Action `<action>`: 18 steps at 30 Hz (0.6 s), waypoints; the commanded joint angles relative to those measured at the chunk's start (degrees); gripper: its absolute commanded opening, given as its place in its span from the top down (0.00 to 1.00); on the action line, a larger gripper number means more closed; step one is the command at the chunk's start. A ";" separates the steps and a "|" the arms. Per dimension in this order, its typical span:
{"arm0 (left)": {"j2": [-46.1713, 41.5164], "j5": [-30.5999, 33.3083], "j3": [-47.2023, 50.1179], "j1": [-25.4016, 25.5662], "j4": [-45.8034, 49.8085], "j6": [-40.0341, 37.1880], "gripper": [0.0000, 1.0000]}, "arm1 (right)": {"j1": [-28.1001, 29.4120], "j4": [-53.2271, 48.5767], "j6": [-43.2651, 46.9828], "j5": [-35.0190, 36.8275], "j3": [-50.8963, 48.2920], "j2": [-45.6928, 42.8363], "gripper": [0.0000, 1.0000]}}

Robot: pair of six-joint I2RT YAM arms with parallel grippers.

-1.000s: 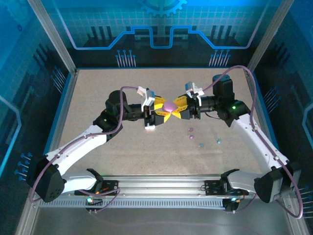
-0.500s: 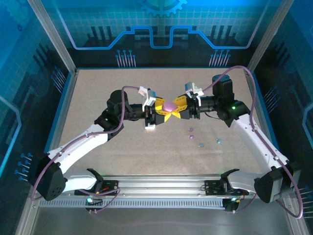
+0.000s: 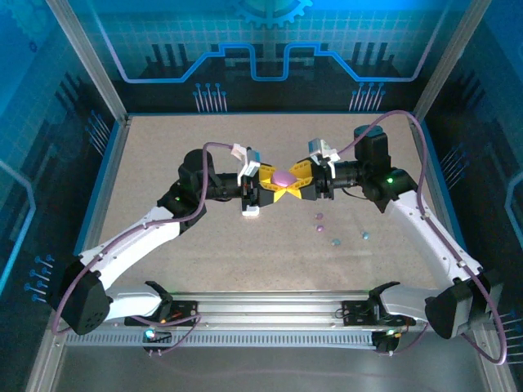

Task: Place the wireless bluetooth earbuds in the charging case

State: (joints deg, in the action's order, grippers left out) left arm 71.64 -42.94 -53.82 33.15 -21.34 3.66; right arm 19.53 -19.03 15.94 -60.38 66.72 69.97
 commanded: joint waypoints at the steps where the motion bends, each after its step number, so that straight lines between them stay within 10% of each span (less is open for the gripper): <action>1: 0.53 -1.62 -2.43 0.40 2.73 -2.67 0.71 | 0.10 0.04 -1.78 0.50 0.81 -0.72 0.62; 18: 0.50 -2.99 -0.28 0.36 -0.01 -1.19 0.71 | -3.36 4.58 -11.07 9.48 1.14 -0.33 0.48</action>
State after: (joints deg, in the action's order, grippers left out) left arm 71.75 -42.98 -54.24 33.17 -18.33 1.83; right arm 16.05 -17.34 5.67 -55.92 68.90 70.76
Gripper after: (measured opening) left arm 0.379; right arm 0.521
